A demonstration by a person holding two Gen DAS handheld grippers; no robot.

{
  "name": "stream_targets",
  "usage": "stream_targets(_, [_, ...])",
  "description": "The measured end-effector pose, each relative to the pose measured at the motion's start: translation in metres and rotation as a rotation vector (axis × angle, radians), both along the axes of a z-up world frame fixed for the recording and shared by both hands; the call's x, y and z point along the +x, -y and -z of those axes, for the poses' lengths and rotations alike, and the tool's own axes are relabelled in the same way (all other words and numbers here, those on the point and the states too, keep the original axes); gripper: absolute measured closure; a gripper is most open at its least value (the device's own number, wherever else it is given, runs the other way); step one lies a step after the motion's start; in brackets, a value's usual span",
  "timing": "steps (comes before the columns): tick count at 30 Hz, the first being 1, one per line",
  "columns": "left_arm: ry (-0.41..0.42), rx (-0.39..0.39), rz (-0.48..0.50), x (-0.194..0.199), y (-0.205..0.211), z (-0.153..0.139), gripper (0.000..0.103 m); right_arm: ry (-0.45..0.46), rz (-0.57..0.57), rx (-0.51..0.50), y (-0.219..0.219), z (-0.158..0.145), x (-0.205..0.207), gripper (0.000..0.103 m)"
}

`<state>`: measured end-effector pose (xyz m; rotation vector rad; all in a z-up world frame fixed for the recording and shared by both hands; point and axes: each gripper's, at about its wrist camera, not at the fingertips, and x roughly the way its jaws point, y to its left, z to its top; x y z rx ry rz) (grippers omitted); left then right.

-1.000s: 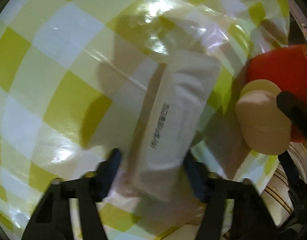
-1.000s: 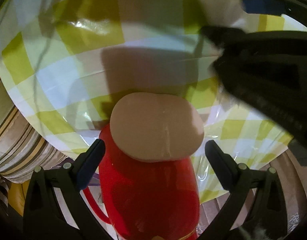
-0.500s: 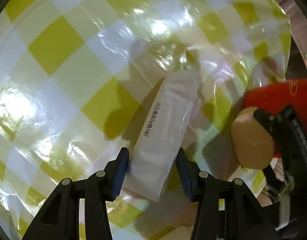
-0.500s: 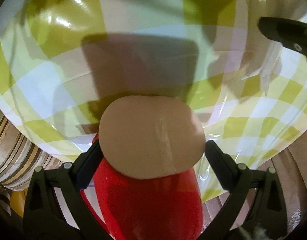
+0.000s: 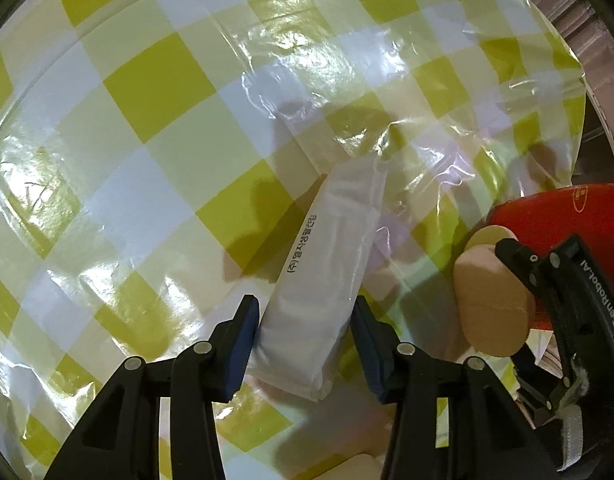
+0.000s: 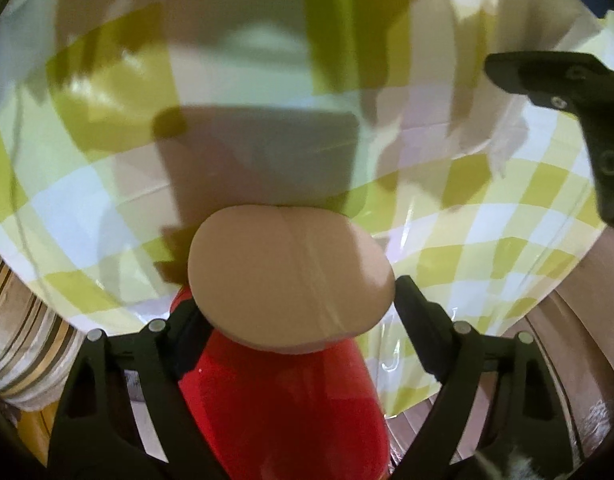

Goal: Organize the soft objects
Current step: 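Grasp the second white packet with the left tool while the right tool grasps the beige round lid, then lift and carry the white packet and beige lid toward the white box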

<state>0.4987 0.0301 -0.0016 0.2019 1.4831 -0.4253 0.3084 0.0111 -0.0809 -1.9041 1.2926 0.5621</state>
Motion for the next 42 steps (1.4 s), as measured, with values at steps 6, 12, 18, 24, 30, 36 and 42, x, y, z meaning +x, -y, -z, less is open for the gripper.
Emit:
stream_targets(6, [0.027, 0.001, -0.033, -0.005, -0.011, -0.015, 0.056, 0.116, 0.016, 0.082, -0.007, -0.011, -0.001, 0.053])
stream_targets(12, [0.044, 0.011, -0.060, -0.010, -0.024, -0.025, 0.056, 0.111, 0.065, 0.164, 0.003, -0.016, -0.003, 0.054])
stream_targets(18, [0.054, 0.011, -0.086, -0.017, -0.036, -0.033, 0.057, 0.139, 0.082, 0.275, 0.007, -0.026, 0.000, 0.059])
stream_targets(24, [0.080, 0.014, -0.124, -0.028, -0.044, -0.045, 0.060, 0.195, 0.124, 0.423, 0.008, -0.045, -0.007, 0.071])
stream_targets(30, [0.104, 0.022, -0.150, -0.035, -0.046, -0.052, 0.064, 0.280, 0.150, 0.581, 0.009, -0.058, -0.022, 0.074])
stream_targets(36, [0.142, 0.024, -0.185, -0.045, -0.055, -0.067, 0.069, 0.378, 0.174, 0.722, 0.020, -0.071, -0.044, 0.074])
stream_targets(42, [0.181, 0.007, -0.207, -0.063, -0.057, -0.077, 0.070, 0.469, 0.213, 0.863, 0.028, -0.093, -0.072, 0.074])
